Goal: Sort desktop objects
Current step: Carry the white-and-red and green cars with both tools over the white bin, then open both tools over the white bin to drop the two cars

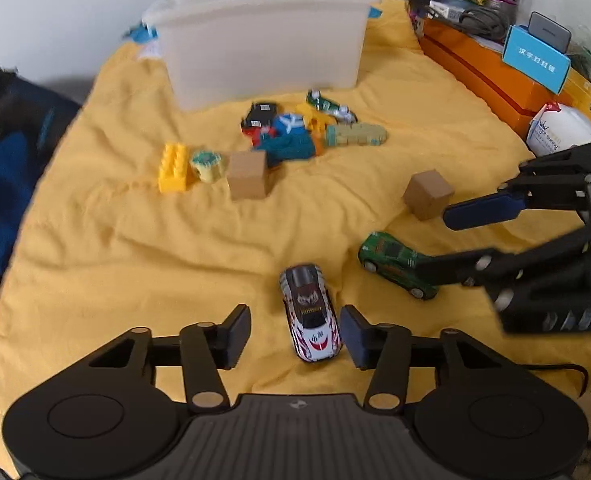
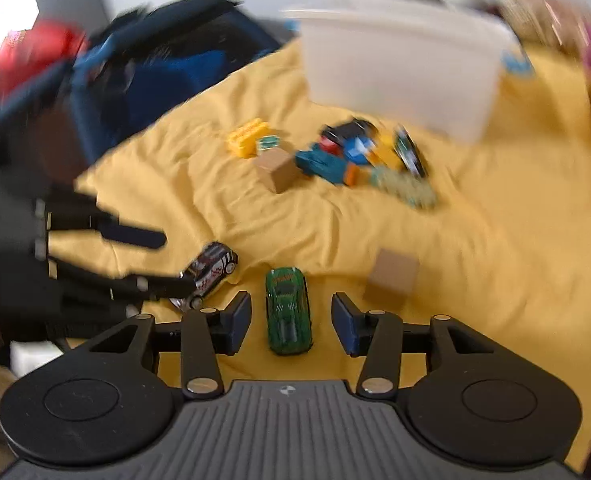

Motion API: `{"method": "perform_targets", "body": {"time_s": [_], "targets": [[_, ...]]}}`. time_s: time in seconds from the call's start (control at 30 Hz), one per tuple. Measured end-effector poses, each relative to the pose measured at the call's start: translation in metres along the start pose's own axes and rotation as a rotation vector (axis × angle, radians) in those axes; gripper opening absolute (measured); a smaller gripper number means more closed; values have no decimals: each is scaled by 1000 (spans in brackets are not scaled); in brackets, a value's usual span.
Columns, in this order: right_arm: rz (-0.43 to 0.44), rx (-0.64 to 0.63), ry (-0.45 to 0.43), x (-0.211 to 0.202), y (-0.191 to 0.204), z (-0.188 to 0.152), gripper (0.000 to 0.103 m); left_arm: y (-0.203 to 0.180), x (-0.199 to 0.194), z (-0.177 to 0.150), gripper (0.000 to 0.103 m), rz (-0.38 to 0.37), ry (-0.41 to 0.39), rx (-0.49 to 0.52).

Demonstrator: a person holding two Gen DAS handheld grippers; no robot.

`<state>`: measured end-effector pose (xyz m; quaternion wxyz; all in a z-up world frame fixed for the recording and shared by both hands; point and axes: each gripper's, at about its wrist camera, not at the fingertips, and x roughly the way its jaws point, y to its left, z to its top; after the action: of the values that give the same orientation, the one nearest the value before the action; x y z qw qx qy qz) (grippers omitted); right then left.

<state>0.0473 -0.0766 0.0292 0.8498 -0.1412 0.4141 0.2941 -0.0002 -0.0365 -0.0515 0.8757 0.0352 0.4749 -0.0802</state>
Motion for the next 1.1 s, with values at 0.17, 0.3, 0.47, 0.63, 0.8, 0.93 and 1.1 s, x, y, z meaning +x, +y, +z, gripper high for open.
{"method": "perform_targets", "body": {"time_s": [0.17,0.3,0.47,0.63,0.8,0.93,1.1], "targets": [[-25,-22,60,21,7,0,47,-1,16,-7,54,-41,44,17],[-11,31,91,36,-1,-5,35,1,18,-6,32,-14,10,27],[-7,36,94,33,1,1,33,14,5,2,32,-54,-26,5],[-31,85,-10,13,-15,27,33,17,-19,32,32,-24,-133,63],[-73,142,-115,-5,-49,67,33,39,-43,87,32,-21,-250,57],[-143,121,-203,-15,-73,107,33,57,-52,147,32,-4,-338,71],[-206,81,-307,-18,-99,164,33,70,-41,225,32,44,-367,83]]}}
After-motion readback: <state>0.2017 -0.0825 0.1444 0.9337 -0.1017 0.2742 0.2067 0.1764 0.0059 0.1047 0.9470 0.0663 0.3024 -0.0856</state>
